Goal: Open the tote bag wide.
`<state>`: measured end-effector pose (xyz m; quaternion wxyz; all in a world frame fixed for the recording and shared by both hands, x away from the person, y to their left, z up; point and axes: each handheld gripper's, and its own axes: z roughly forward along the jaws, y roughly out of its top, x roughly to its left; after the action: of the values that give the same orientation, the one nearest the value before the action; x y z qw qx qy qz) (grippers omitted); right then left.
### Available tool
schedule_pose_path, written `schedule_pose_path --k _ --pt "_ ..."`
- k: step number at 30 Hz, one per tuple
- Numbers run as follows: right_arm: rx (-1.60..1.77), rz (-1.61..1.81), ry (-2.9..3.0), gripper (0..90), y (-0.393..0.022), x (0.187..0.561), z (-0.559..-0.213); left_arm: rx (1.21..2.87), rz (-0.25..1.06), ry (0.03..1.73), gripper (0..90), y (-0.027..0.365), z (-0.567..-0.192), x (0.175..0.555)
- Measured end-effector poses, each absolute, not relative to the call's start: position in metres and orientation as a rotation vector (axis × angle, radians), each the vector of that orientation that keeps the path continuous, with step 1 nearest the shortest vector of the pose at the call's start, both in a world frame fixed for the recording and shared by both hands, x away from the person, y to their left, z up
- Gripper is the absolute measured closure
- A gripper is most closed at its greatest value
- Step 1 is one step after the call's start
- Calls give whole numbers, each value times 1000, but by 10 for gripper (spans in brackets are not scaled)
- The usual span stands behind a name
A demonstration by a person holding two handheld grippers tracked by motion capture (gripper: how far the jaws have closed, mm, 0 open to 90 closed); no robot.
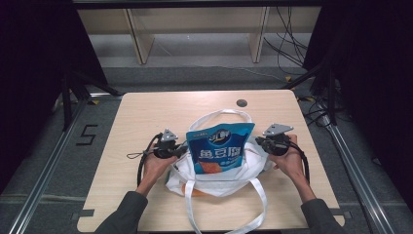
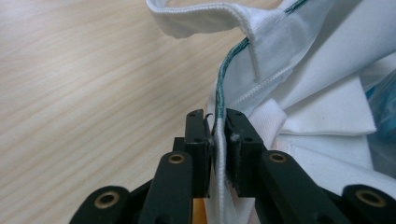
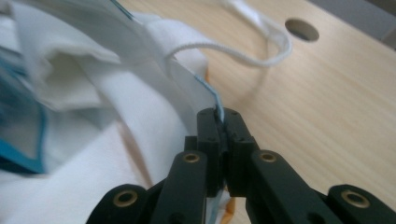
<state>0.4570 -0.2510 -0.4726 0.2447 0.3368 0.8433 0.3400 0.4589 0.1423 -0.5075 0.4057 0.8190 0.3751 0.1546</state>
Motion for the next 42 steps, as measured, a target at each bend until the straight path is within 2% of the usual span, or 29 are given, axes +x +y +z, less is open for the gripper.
schedule_pose_path --k 3,9,12,16,19,21,24,27,33,37,42 --pt "946 918 2312 873 -252 465 -495 2049 369 963 796 142 -512 462" --pt "966 907 2303 859 -250 466 -497 2050 393 973 770 141 -510 460" --pt "961 907 2287 803 -251 464 -491 2034 398 973 722 145 -504 458" --pt "1004 998 2243 718 -255 459 -473 1900 346 1015 631 151 -492 453" --pt "1008 1071 2231 660 -257 452 -457 1873 349 1000 568 155 -478 448" --pt "991 1116 2219 654 -256 445 -448 1849 332 991 523 157 -469 442" --pt "975 1142 2243 645 -250 432 -437 1852 353 961 519 159 -454 428" --pt "927 1142 2271 645 -248 423 -432 1877 360 932 529 159 -450 418" --pt "910 1115 2383 678 -243 398 -442 1969 323 867 645 160 -461 387" --pt "855 1066 2462 779 -237 386 -457 2000 271 875 757 157 -480 369" --pt "804 909 2548 864 -226 373 -475 2140 280 860 822 147 -504 360"
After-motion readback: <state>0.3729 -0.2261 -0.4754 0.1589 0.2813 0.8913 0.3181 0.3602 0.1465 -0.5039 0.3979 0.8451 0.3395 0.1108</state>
